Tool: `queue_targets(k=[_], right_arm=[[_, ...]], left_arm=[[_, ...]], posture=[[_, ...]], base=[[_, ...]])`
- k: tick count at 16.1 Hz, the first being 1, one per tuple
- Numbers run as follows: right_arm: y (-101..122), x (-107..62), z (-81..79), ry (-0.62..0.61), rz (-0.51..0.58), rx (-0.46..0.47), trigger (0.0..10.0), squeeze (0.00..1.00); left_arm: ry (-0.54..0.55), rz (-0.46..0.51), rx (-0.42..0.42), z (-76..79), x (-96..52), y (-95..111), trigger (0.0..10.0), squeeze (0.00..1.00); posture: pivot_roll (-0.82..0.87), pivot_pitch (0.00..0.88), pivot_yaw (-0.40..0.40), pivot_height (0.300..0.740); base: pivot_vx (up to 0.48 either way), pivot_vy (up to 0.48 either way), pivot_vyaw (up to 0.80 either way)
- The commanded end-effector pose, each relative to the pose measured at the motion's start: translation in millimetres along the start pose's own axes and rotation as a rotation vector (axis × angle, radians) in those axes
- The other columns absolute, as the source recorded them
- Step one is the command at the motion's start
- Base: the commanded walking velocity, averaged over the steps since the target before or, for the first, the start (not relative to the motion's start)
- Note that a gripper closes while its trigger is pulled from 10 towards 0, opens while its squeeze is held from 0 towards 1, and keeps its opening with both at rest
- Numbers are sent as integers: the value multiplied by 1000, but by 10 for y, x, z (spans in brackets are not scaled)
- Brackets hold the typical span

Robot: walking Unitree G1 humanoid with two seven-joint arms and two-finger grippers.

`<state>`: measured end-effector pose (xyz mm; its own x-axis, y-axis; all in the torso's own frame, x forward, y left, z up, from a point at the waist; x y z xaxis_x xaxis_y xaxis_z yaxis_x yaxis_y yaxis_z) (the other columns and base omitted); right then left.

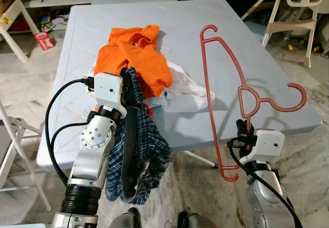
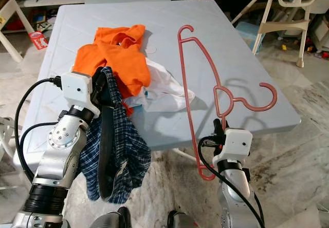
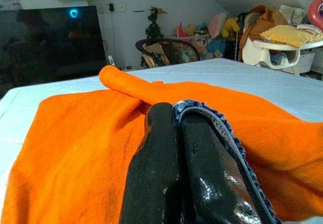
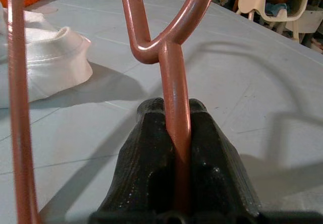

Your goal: Hang hanger

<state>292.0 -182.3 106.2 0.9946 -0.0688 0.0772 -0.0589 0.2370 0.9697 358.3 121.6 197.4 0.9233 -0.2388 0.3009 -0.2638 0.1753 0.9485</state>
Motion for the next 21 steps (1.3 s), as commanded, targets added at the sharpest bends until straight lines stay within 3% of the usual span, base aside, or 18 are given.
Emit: queue_targets(k=[1,5,8,11,12,14,15,16,18,20,21], right_arm=[[-4,-8,14,-11,-8,-2,10000,0],[-4,-22,27,-17,-10,-3,10000,0],[-9,-54,26,-28,-14,1,10000,0],[-13,-83,8,-29,-19,4,10000,0],[-10,-97,7,-30,-21,3,10000,0],[-7,-118,33,-42,-24,-2,10000,0],[-2,-127,44,-46,-24,-4,10000,0],[7,-135,59,-54,-22,-11,10000,0],[16,-139,87,-67,-20,-16,10000,0],[25,-135,102,-74,-18,-20,10000,0],[29,-129,101,-74,-17,-20,10000,0]], left_arm=[[7,27,15,-31,34,69,10000,0],[-30,98,89,-106,250,321,10000,0],[-22,180,108,-187,630,685,10000,0],[-65,245,166,-102,958,1020,10000,0],[-96,268,232,-54,1117,1226,10000,0],[-67,287,316,-76,1274,1518,10000,0],[-43,309,340,-87,1309,1659,10000,0],[17,416,381,-86,1333,2085,10000,0],[117,601,467,-68,1267,2704,10000,0],[155,711,561,-7,1188,3036,10000,0],[161,712,572,-25,1181,3058,10000,0]], posture=[[-94,182,9,740],[-102,192,15,740],[-113,204,26,740],[-134,210,32,740],[-142,214,35,740],[-168,214,41,740],[-176,211,42,740],[-185,207,44,740],[-196,198,46,740],[-200,193,45,740],[-198,194,46,740]], base=[[0,0,0],[0,0,0],[0,0,0],[0,0,0],[0,0,0],[0,0,0],[0,0,0],[0,0,0],[0,0,0],[0,0,0],[0,0,0]])
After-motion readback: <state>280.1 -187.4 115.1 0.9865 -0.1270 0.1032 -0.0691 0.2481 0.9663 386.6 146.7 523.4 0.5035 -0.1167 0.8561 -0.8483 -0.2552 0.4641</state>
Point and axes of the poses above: a point about 5 cm out from each wrist's last joint towards the gripper, its own x axis pointing out of the wrist towards the gripper, its own y axis along the axis of the wrist's last joint, z = x × y, the point moved 4 cm from there along x, pointing out of the wrist towards the gripper, and after that the axes turned 13 degrees about -x, right-handed, at the moved point
